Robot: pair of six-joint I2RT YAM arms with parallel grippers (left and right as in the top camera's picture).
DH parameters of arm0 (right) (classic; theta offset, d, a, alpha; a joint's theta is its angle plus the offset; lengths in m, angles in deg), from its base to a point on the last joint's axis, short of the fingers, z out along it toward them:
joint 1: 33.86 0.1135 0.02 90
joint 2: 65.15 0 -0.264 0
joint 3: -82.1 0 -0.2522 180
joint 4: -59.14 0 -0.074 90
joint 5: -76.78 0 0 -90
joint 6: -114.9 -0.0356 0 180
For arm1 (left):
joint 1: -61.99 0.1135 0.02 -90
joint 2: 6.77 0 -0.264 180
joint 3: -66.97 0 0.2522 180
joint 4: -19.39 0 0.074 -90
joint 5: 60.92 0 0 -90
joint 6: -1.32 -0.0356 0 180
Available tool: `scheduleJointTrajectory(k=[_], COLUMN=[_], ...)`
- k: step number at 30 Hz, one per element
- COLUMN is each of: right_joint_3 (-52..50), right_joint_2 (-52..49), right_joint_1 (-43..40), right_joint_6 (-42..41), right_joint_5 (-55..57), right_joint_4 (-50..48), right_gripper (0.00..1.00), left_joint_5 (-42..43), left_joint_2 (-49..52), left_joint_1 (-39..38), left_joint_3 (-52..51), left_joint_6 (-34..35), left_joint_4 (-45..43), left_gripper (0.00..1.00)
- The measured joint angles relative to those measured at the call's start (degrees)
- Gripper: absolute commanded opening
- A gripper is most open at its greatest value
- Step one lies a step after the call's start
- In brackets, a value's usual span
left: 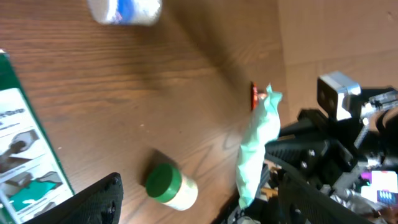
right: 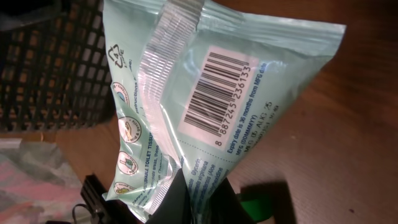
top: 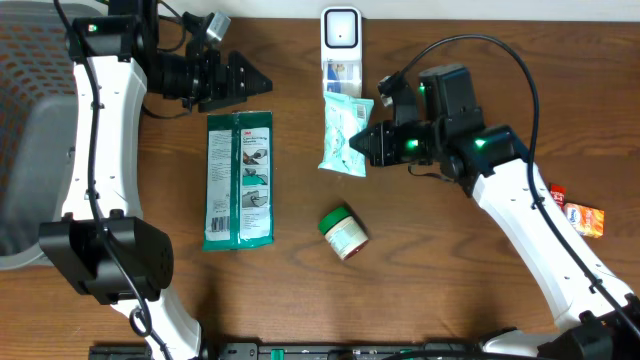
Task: Scan the item barcode
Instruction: 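Lift the wipe pack up toward the left gripper near the scanner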
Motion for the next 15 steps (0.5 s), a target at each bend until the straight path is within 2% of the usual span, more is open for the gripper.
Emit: scheduleJointTrajectory(k=[8, 15], right_joint_3=[0.00, 0.00], right_joint_2=[0.00, 0.00], right_joint_1=[-1.05, -2.82], right_joint_6=[-2.99, -7.87], right_joint_5=[-1.49, -1.64], right_joint_4=[-3.69, -8.61], right_gripper=[0.01, 0.01], left_joint_5=[2.23, 2.47], left_joint_2=[0.00, 0.00], left_joint_1=[-2.75, -6.14], left_joint_3=[0.00, 0.00], left_joint_6=[-3.15, -4.44], left_joint_4=[1.88, 1.03], left_gripper=[0.79, 0.72])
